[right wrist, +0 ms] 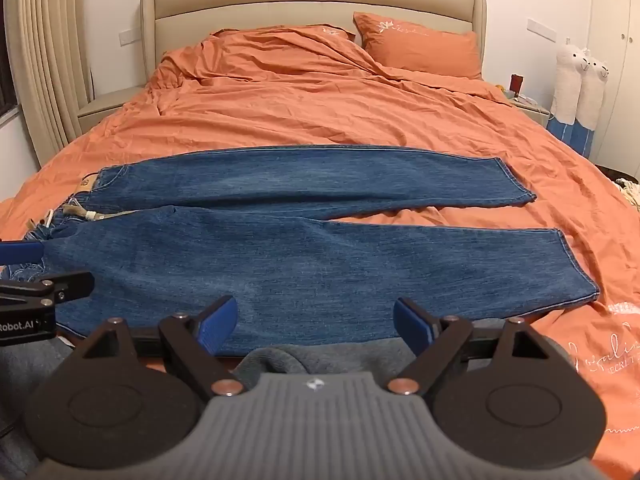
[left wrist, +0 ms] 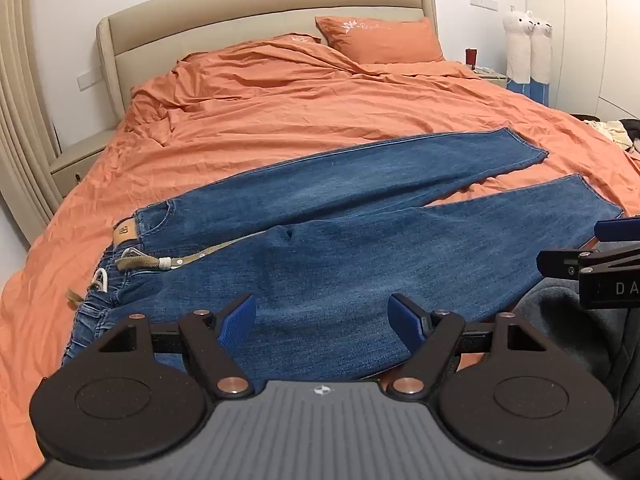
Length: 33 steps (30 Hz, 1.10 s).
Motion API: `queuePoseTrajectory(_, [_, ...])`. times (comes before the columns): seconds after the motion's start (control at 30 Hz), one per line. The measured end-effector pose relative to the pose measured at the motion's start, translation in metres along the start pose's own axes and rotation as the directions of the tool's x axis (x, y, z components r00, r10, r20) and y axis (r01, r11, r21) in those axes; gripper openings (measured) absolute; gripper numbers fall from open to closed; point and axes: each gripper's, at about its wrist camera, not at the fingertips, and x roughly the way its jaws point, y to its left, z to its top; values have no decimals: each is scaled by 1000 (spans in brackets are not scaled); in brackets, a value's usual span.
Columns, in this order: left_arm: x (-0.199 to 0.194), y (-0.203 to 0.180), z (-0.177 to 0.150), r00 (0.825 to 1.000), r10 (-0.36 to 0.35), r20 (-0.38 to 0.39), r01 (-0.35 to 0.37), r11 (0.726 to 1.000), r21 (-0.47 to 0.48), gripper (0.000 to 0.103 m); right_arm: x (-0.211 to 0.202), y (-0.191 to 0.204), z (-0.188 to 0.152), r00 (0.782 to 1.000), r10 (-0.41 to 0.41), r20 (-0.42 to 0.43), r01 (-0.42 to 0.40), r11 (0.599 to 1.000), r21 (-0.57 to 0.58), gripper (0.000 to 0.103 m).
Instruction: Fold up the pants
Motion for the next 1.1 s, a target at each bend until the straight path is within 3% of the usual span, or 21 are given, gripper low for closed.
queuePoseTrajectory(1.1, [0,-5,-4,1000,26,-6,-26,1000,0,88,-4,25,-1,1000,30,2,-30,999,-35,82])
